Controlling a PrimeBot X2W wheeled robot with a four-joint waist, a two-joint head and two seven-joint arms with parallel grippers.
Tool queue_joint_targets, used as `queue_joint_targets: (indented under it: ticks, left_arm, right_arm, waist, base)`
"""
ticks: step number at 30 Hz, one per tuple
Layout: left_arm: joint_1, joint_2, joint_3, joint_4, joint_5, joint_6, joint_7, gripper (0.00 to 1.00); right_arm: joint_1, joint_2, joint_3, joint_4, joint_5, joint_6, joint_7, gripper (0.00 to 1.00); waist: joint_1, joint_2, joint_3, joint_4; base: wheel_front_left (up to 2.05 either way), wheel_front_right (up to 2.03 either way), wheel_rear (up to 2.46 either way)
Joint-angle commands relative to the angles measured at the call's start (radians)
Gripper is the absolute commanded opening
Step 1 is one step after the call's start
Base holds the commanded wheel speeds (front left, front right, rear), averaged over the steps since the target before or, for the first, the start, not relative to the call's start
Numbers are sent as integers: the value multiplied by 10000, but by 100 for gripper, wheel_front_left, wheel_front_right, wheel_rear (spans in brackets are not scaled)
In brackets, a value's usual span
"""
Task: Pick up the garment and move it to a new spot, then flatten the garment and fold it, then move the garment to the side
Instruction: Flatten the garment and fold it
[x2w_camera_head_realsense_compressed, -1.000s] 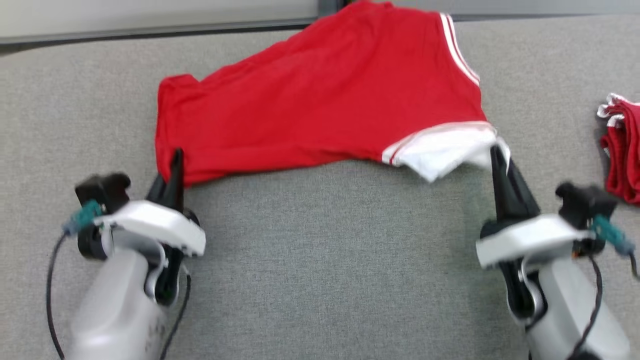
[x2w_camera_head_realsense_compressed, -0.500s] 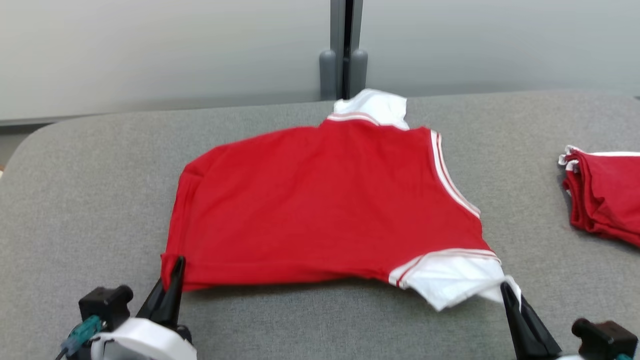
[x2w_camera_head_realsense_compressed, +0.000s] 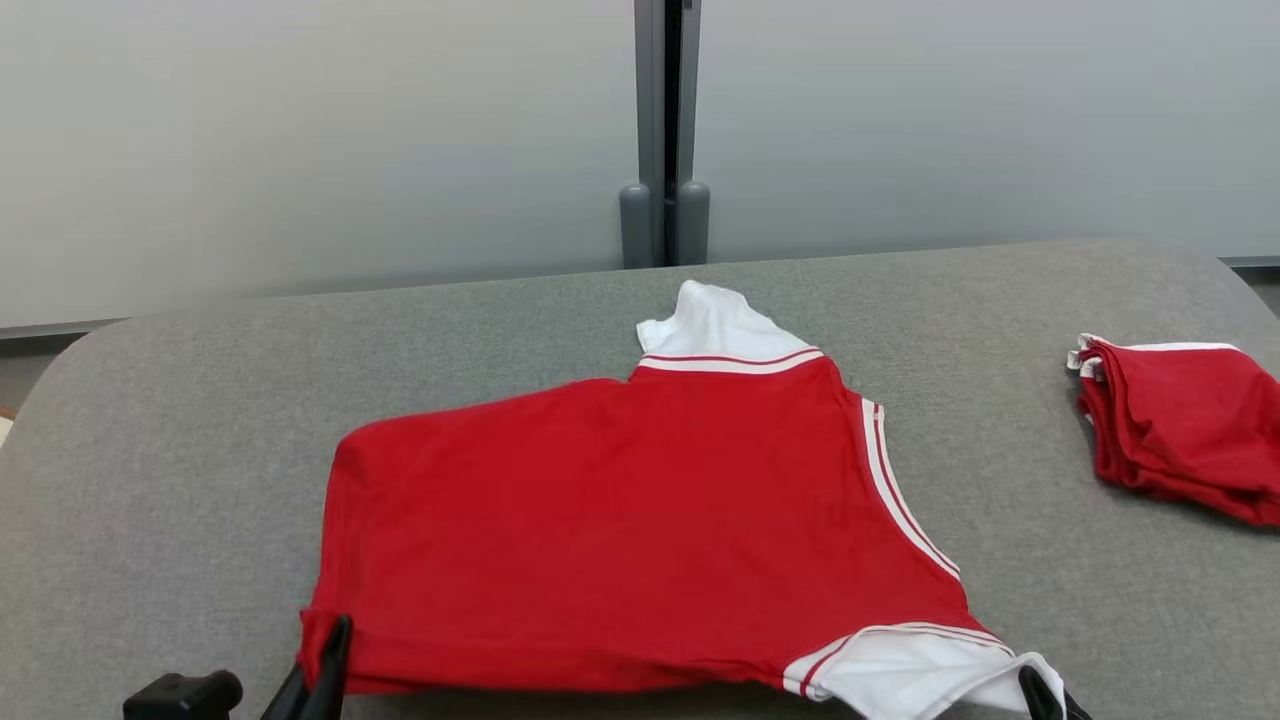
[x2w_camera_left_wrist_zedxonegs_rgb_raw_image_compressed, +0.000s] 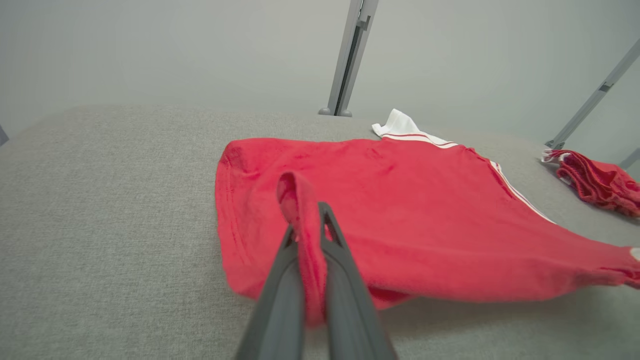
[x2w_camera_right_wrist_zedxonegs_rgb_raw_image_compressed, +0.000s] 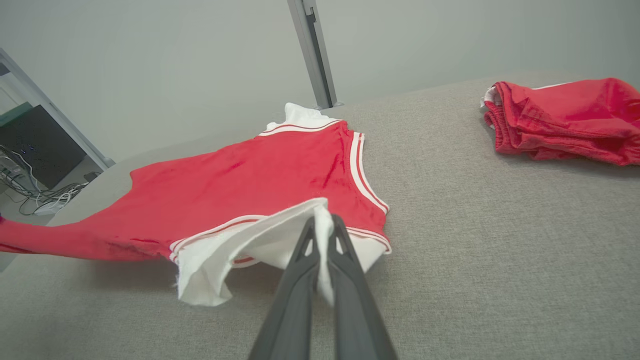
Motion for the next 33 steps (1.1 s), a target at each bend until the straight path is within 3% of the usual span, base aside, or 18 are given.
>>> queue_joint_targets:
  ticks: [1,9,15,23,31,32,33]
  left_arm:
    - [120,50,31,-153,-3,100,110,0]
    - [109,-99,-3,-263,-245,272,359,0]
    - [-564,-290,181,104,-447,177,52,0]
    - [-1953,-535,-43,1249,-652,-480,-283,0]
    - [-2961,-671,-369,2707,-813,-1087,-276,0]
    - [-3047,-689,-400,2854,-822,-1131,-298,26]
    - [-3117,-703,-389,2973,-831,-1165,-360,75]
  right_arm:
    - [59,10,-54,-88,-50,-7,88,0]
    - [-739,-24,-94,404,-15,-7,118,0]
    - [-2652,-649,224,1588,-25,-7,-302,0]
    - [-5344,-1658,933,3892,140,-6,-895,0]
    - [-6908,-2088,1592,5910,268,-6,-1835,0]
    - [-7017,-2095,1663,6115,271,-6,-1978,42]
    - [-7089,-2062,1695,6259,284,-6,-2205,89]
  waist:
    - [0,0,-2,2]
    - [0,0,305,153]
    - [0,0,1269,516]
    - [0,0,2376,1055]
    - [0,0,2900,1124]
    - [0,0,2919,1121]
    - [0,0,2930,1121]
  base:
    - [0,0,0]
    - [0,0,0]
    - [0,0,0]
    - [0,0,0]
    - [0,0,0]
    - [0,0,0]
    - [0,0,0]
